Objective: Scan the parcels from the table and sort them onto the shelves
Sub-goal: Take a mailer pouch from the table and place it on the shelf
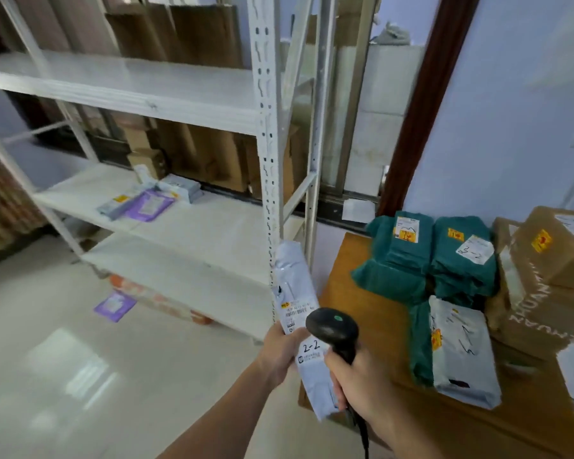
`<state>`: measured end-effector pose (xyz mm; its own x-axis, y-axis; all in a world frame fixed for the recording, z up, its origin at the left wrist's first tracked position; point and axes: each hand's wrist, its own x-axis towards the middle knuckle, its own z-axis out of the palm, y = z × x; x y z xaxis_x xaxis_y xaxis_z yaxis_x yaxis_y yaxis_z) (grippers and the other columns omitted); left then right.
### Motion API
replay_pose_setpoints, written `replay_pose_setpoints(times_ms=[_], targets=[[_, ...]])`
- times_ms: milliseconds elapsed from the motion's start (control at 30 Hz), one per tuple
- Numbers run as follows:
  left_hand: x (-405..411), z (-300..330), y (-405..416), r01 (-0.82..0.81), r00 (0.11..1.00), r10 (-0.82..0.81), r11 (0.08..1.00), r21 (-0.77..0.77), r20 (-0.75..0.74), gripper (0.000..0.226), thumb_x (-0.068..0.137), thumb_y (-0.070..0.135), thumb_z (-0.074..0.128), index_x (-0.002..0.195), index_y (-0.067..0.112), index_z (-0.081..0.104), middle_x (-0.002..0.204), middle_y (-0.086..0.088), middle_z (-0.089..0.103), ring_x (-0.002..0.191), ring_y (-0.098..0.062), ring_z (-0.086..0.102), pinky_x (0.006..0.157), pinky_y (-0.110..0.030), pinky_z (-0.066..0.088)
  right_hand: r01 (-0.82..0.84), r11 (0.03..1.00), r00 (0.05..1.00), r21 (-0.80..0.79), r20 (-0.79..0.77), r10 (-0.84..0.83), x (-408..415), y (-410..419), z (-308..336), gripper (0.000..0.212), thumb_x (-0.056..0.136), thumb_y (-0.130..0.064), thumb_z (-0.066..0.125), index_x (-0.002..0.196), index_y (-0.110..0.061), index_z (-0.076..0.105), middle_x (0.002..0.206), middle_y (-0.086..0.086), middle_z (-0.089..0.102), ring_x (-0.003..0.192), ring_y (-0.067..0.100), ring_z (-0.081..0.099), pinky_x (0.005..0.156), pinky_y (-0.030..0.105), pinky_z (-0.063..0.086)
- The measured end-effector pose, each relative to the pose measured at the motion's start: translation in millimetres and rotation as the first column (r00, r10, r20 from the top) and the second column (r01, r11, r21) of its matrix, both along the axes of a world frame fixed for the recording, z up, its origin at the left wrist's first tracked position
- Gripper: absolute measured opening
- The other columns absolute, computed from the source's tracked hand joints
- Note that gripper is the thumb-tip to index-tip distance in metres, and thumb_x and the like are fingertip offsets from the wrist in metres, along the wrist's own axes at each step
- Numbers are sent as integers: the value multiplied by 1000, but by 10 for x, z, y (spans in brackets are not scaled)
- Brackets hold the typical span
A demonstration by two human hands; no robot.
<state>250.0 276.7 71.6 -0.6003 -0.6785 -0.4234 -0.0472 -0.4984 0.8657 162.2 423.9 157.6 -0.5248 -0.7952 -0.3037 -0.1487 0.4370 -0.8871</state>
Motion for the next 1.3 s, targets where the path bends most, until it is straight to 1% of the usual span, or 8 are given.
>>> replay_pose_setpoints(times_ms=[67,167,267,433,667,933,1067,1300], targets=[[302,11,-238,-57,998,57,998,-26,-1,30,92,5,75,122,4,73,109,-17,79,91,-28,78,68,-33,59,-77,997,996,-2,-41,76,213,-231,5,24,90,-22,60,69,-13,53,44,10,49,35,22,49,45,39,48],[765,20,-643,-148,989,149,987,-64,12,28,90,7,76,118,9,76,113,-16,79,103,-37,76,81,-45,61,-185,983,983,-15,-21,185,534,-636,66,25,94,-15,59,71,-15,50,41,5,48,32,20,47,41,29,44],[1239,37,-1078,-204,976,213,970,-135,54,26,91,9,74,116,13,78,112,-16,79,110,-47,71,85,-53,54,-238,971,971,-12,-3,238,854,-1106,144,21,93,-17,61,74,-12,53,46,6,50,36,21,49,44,30,47],[2082,160,-1907,-236,960,262,946,-222,98,28,96,2,64,120,12,74,113,-14,79,108,-43,73,93,-61,56,-317,948,948,-23,4,317,1423,-1924,303,10,94,-20,58,84,-18,56,51,6,54,41,23,50,41,27,43],[2934,204,-2950,-318,931,348,922,-219,109,23,98,-3,62,118,5,72,108,-12,80,99,-34,78,85,-48,63,-355,934,934,-42,21,356,2018,-2927,438,14,95,-15,58,81,-15,56,51,7,54,45,24,49,48,34,46],[3051,1,-4201,-356,915,379,919,-168,138,23,100,2,62,120,8,71,108,-11,80,98,-31,78,84,-44,62,-382,923,923,-43,38,384,2051,-4239,385,8,96,-11,55,88,-14,53,48,-2,55,37,14,51,43,29,42],[2913,-78,-4776,-382,909,396,916,-120,130,23,100,2,62,121,8,71,109,-12,80,99,-32,78,81,-41,62,-385,922,923,-39,9,386,1939,-4927,330,2,93,-13,54,92,-13,56,53,9,53,45,25,49,48,31,47],[2758,-210,-5785,-351,926,357,934,-65,126,24,99,1,63,121,8,70,111,-13,79,103,-34,77,98,-53,59,-345,938,938,-8,19,345,1885,-5908,273,5,91,-11,56,89,-7,53,54,6,52,44,24,46,48,34,45]])
